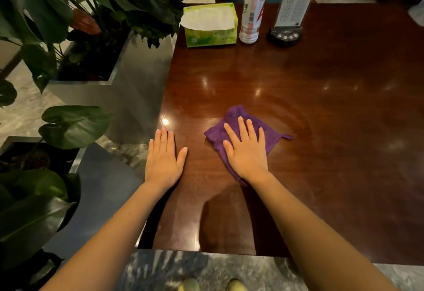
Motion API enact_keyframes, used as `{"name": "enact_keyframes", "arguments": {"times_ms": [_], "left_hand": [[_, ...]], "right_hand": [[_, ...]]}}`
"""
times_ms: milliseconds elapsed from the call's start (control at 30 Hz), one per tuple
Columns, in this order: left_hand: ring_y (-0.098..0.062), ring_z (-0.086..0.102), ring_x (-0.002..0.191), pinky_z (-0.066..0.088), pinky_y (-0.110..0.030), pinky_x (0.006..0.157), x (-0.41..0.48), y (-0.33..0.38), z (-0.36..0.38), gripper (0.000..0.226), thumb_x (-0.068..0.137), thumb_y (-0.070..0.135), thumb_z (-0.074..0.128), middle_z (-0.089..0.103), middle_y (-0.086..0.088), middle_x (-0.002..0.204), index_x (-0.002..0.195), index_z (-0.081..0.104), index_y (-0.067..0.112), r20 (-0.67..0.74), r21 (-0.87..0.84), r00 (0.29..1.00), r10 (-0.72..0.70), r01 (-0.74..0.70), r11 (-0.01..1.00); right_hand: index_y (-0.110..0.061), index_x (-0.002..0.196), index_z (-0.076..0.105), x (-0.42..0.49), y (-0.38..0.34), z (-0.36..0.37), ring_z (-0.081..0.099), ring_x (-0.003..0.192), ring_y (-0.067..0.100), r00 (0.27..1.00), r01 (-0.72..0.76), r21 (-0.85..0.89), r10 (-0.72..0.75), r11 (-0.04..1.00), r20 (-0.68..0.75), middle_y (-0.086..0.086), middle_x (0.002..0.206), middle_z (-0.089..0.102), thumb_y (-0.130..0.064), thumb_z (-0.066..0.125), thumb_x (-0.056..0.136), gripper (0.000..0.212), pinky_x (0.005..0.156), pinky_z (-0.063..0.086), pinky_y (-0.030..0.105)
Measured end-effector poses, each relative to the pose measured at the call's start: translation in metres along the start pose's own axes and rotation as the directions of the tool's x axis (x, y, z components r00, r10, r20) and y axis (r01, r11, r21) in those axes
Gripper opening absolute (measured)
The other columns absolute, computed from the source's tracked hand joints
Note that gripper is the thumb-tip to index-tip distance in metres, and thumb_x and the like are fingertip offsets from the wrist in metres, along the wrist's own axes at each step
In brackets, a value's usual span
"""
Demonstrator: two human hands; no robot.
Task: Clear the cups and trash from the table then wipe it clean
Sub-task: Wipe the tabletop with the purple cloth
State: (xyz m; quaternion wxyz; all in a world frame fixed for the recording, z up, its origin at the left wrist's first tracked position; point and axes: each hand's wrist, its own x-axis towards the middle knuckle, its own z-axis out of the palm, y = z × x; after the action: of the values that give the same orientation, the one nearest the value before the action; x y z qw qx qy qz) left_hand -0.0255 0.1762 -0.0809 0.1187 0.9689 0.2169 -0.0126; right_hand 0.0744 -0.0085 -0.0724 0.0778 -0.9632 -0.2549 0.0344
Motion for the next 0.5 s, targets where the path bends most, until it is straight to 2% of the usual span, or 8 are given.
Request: {"name": "enact_keyframes", "arguments": {"times_ms": [33, 100, 167, 200, 267, 333, 433, 500], "left_hand": [[-0.023, -0.003, 0.146, 0.0, -0.039, 0.118, -0.009, 0.0, 0.0, 0.071, 0.095, 0.052, 0.016, 0.003, -0.013, 0.157, 0.147, 0.01, 0.005, -0.013, 0.001, 1.0, 0.022, -0.022, 1.0], [-0.024, 0.005, 0.145, 0.003, -0.038, 0.117, -0.032, 0.002, 0.003, 0.078, 0.089, 0.057, 0.008, 0.011, -0.014, 0.156, 0.146, 0.016, 0.004, -0.055, 0.03, 0.997, 0.055, -0.053, 0.998], [-0.024, 0.012, 0.144, 0.006, -0.038, 0.116, -0.049, 0.002, 0.007, 0.084, 0.088, 0.061, 0.004, 0.019, -0.014, 0.154, 0.145, 0.022, 0.003, -0.069, 0.045, 0.996, 0.053, -0.05, 0.998], [-0.024, 0.014, 0.143, 0.008, -0.038, 0.116, -0.053, 0.002, 0.008, 0.086, 0.087, 0.063, -0.001, 0.021, -0.014, 0.154, 0.144, 0.024, 0.003, -0.065, 0.049, 0.997, 0.048, -0.045, 0.998], [-0.023, 0.015, 0.143, 0.009, -0.038, 0.117, -0.054, 0.004, 0.008, 0.09, 0.086, 0.063, -0.009, 0.022, -0.014, 0.153, 0.144, 0.024, 0.003, -0.064, 0.056, 0.997, 0.035, -0.031, 0.998], [-0.023, 0.014, 0.144, 0.009, -0.038, 0.117, -0.054, 0.005, 0.009, 0.089, 0.086, 0.063, -0.01, 0.02, -0.013, 0.154, 0.145, 0.022, 0.004, -0.075, 0.07, 0.997, 0.032, -0.027, 0.997], [-0.024, 0.014, 0.144, 0.009, -0.038, 0.117, -0.055, 0.006, 0.009, 0.084, 0.088, 0.061, -0.003, 0.02, -0.015, 0.154, 0.144, 0.022, 0.003, -0.088, 0.08, 0.995, 0.038, -0.03, 0.996], [-0.024, 0.013, 0.144, 0.007, -0.037, 0.117, -0.055, 0.007, 0.009, 0.08, 0.089, 0.057, 0.004, 0.018, -0.014, 0.155, 0.145, 0.02, 0.003, -0.09, 0.082, 0.995, 0.038, -0.03, 0.996]], "right_hand": [[-0.03, 0.144, 0.03, -0.003, 0.003, -0.002, 0.017, 0.146, 0.027, 0.999, 0.042, 0.028, -0.042, 0.999, -0.017, 0.006, 0.157, 0.022, -0.045, 0.013, 0.092, 0.057, 0.117, 0.01, 0.048], [-0.022, 0.135, 0.048, -0.011, 0.007, -0.004, 0.034, 0.139, 0.026, 0.994, 0.1, 0.12, -0.093, 0.988, -0.062, 0.008, 0.149, 0.04, -0.033, 0.027, 0.093, 0.048, 0.115, 0.02, 0.045], [-0.014, 0.125, 0.057, -0.016, 0.011, -0.004, 0.047, 0.129, 0.031, 0.987, 0.137, 0.214, -0.114, 0.967, -0.115, 0.014, 0.139, 0.051, -0.02, 0.04, 0.091, 0.039, 0.112, 0.027, 0.044], [-0.011, 0.123, 0.058, -0.019, 0.014, -0.006, 0.049, 0.126, 0.032, 0.987, 0.133, 0.274, -0.102, 0.952, -0.124, 0.014, 0.137, 0.052, -0.016, 0.042, 0.091, 0.036, 0.112, 0.029, 0.041], [-0.008, 0.122, 0.058, -0.025, 0.022, -0.016, 0.047, 0.126, 0.031, 0.993, 0.074, 0.456, -0.025, 0.887, -0.114, 0.015, 0.136, 0.052, -0.01, 0.045, 0.092, 0.033, 0.109, 0.026, 0.025], [-0.002, 0.119, 0.059, -0.029, 0.033, -0.03, 0.048, 0.126, 0.03, 0.983, 0.043, 0.589, 0.071, 0.807, -0.17, 0.019, 0.132, 0.055, -0.007, 0.045, 0.091, 0.032, 0.102, 0.023, 0.011], [0.002, 0.117, 0.058, -0.035, 0.046, -0.052, 0.051, 0.117, 0.022, 0.963, 0.059, 0.637, 0.125, 0.768, -0.24, 0.019, 0.126, 0.057, -0.002, 0.045, 0.092, 0.028, 0.093, 0.02, -0.007], [0.001, 0.119, 0.057, -0.037, 0.047, -0.058, 0.049, 0.117, 0.02, 0.968, 0.078, 0.626, 0.091, 0.776, -0.232, 0.018, 0.128, 0.056, -0.001, 0.045, 0.093, 0.029, 0.092, 0.021, -0.005]]}}
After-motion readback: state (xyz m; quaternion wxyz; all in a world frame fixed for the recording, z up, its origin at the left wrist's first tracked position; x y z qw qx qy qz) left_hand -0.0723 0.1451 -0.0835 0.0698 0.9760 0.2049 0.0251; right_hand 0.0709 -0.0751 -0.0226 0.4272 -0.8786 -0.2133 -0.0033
